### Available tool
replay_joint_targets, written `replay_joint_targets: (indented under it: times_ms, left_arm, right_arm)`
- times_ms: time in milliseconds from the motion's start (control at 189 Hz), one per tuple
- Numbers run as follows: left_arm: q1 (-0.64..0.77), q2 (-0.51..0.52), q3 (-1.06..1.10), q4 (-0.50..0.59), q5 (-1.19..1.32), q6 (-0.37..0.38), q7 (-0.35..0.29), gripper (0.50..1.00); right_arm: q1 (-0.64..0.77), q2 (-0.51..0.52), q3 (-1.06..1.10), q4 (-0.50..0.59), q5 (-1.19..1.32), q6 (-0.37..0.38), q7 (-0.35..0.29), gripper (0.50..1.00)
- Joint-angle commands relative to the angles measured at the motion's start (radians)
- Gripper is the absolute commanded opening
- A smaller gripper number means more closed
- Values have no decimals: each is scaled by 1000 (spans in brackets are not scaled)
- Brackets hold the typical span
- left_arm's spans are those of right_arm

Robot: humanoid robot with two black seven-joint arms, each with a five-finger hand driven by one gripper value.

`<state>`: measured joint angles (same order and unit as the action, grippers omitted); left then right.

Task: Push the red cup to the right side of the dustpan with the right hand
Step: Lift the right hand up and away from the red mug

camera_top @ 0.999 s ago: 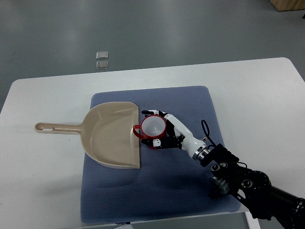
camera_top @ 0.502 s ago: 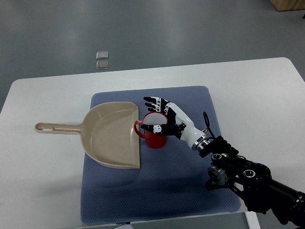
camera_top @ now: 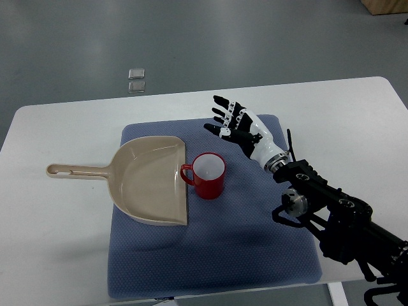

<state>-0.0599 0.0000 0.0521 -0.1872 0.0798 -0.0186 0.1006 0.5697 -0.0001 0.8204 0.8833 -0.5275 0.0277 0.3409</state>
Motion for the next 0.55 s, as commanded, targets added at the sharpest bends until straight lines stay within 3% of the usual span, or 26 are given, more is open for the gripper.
replay_joint_targets:
  times_ms: [0, 100, 211, 375, 545]
  left_arm:
    - [0, 0, 0, -3, 0, 0, 1, 1000]
    - [0, 0, 0, -3, 0, 0, 1, 1000]
    - [0, 0, 2, -3, 0, 0, 1, 1000]
    - [0, 0, 5, -8, 0, 0, 1, 1000]
    - [-1, 0, 5, -8, 0, 0, 1, 1000]
  right_arm:
    - [70, 0, 43, -23, 191, -12, -178, 936]
    - [117, -70, 40, -35, 403, -6, -283, 936]
    - [121, -147, 40, -24, 549, 58, -309, 936]
    - [114, -201, 45, -27, 558, 109, -272, 936]
    - [85, -209, 45, -33, 552, 248, -165, 936]
